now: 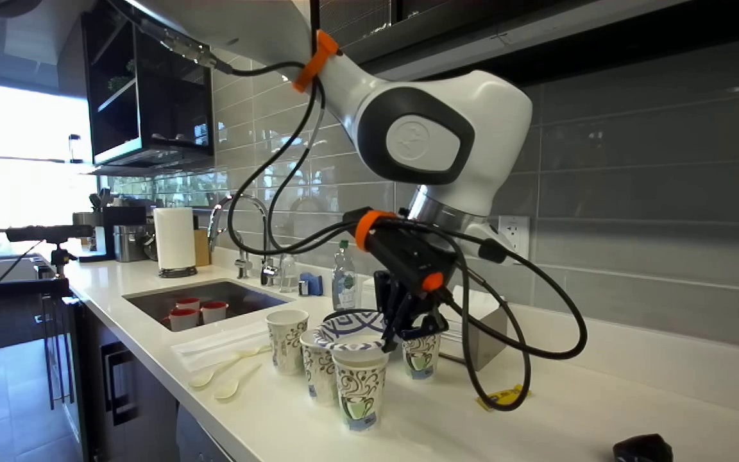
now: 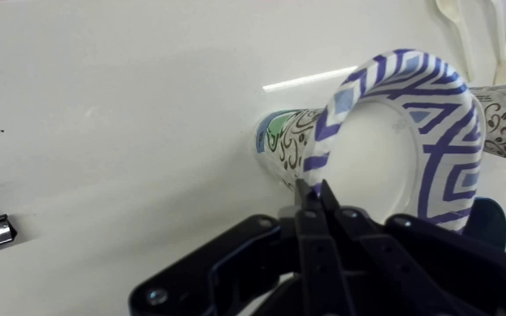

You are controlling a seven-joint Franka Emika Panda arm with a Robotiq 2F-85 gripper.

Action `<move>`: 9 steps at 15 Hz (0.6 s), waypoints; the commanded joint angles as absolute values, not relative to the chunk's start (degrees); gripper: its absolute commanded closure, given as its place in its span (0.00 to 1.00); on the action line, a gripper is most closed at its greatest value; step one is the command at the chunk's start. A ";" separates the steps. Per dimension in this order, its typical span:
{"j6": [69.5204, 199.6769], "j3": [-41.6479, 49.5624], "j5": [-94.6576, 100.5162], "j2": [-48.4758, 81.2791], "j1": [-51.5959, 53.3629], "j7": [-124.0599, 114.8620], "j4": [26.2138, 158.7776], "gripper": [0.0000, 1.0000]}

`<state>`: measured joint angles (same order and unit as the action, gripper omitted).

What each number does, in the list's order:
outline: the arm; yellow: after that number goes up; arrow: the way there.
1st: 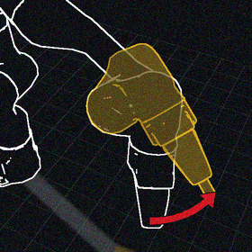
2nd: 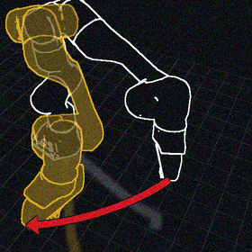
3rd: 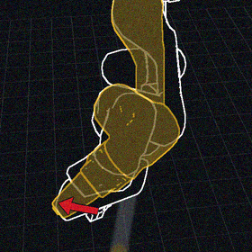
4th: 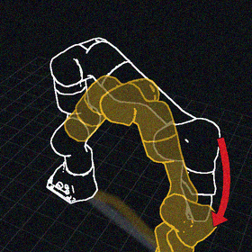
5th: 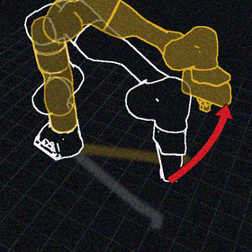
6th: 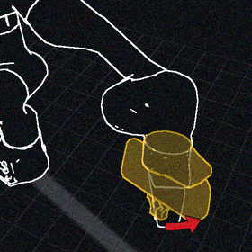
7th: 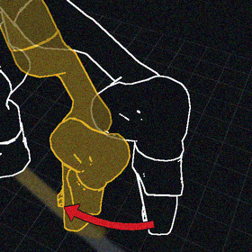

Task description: Put the bowl on top of the coffee cup on the front right.

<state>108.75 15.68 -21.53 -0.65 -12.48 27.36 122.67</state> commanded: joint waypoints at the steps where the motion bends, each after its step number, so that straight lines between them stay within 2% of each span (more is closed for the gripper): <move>1: 109.60 15.19 -22.27 -0.28 -13.04 28.23 122.63 0.99; 9: 110.22 15.18 -21.88 -0.20 -13.10 28.69 123.06 0.99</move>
